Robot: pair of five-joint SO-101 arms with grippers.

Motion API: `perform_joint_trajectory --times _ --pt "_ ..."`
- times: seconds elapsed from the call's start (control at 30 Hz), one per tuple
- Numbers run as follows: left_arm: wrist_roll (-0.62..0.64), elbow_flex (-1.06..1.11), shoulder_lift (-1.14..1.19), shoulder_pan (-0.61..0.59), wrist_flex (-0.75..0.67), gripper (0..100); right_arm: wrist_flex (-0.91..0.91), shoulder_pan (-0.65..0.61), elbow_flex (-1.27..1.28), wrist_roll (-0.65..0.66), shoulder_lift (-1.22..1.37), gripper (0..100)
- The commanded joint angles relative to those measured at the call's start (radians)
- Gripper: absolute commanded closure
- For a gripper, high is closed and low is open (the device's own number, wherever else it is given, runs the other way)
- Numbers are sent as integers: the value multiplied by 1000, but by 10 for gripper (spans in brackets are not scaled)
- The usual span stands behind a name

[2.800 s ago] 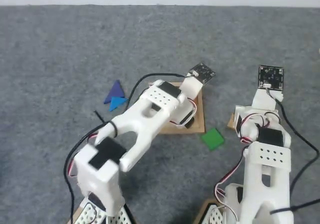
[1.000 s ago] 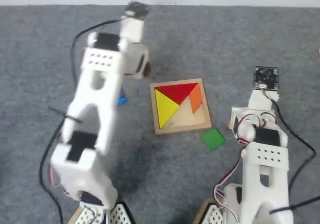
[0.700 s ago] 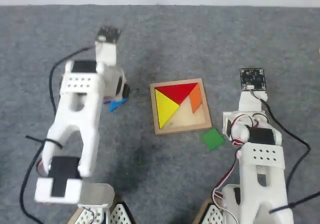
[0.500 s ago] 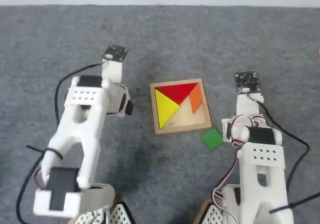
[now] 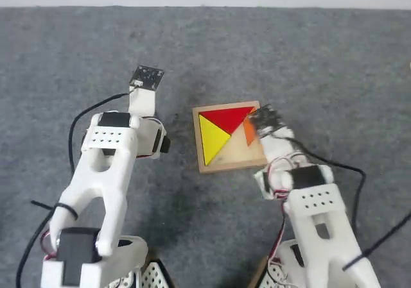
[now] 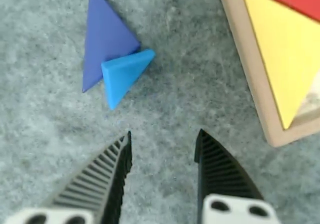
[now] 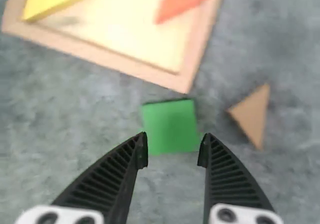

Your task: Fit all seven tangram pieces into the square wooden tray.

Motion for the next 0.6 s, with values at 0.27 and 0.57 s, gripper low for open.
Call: perform_joint_trajectory --times 0.27,0.57 --pt "-11 10 -44 -37 -57 801 7 145 -189 20 133 775" --pt "-11 27 -44 -43 -78 801 -12 288 -336 -115 383 775"
